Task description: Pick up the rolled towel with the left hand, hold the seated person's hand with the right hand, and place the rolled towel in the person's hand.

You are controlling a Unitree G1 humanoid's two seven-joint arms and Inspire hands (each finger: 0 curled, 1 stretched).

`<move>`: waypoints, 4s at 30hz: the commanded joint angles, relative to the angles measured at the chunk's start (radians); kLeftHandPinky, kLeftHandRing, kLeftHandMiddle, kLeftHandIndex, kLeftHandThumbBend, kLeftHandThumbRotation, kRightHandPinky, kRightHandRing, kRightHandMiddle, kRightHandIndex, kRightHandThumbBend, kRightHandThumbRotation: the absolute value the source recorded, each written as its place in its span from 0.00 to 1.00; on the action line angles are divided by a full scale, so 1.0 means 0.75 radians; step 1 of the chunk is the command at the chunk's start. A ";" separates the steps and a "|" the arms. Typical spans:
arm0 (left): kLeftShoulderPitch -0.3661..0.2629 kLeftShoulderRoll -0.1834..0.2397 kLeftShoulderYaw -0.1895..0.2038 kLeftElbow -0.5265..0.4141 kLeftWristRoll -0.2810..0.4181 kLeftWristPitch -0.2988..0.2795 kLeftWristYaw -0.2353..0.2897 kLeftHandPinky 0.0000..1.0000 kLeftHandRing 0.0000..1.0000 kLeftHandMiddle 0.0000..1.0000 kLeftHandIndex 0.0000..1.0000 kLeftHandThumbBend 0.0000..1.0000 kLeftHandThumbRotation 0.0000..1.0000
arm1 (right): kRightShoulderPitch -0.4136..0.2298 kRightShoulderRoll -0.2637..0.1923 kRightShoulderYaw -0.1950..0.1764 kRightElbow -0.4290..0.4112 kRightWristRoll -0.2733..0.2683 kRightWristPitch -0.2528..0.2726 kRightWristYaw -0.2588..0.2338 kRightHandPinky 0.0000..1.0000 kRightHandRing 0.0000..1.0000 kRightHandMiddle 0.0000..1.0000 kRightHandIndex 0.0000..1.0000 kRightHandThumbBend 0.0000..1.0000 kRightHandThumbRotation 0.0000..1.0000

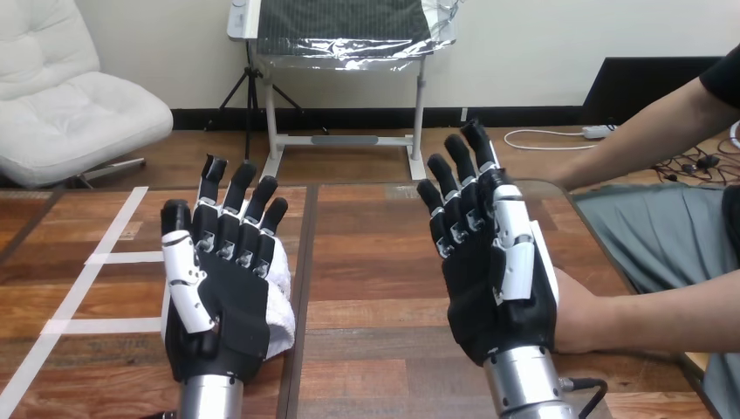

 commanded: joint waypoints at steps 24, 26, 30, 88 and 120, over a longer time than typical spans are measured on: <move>-0.100 -0.155 0.053 -0.073 -0.190 0.160 -0.061 0.77 0.81 0.84 0.87 0.39 0.96 | -0.152 0.187 -0.143 0.082 0.333 0.046 0.152 1.00 1.00 1.00 1.00 0.28 1.00; -0.095 -0.156 0.054 -0.085 -0.207 0.181 -0.051 0.70 0.75 0.79 0.81 0.39 0.94 | -0.151 0.187 -0.147 0.083 0.352 0.054 0.158 1.00 0.96 0.96 0.98 0.28 1.00; -0.084 -0.163 0.061 -0.115 -0.277 0.240 -0.048 0.63 0.68 0.73 0.74 0.39 0.87 | -0.150 0.193 -0.162 0.078 0.429 0.086 0.177 0.98 0.87 0.89 0.90 0.28 1.00; -0.030 -0.180 0.065 -0.174 -0.355 0.351 -0.089 0.21 0.26 0.35 0.39 0.34 0.79 | -0.147 0.153 -0.342 0.041 0.761 0.443 0.280 0.05 0.10 0.20 0.26 0.33 0.68; -0.016 -0.162 0.022 -0.148 -0.008 0.095 -0.046 0.50 0.57 0.65 0.66 0.35 0.79 | -0.145 0.113 -0.314 0.074 0.390 0.224 0.347 0.26 0.47 0.60 0.58 0.35 0.46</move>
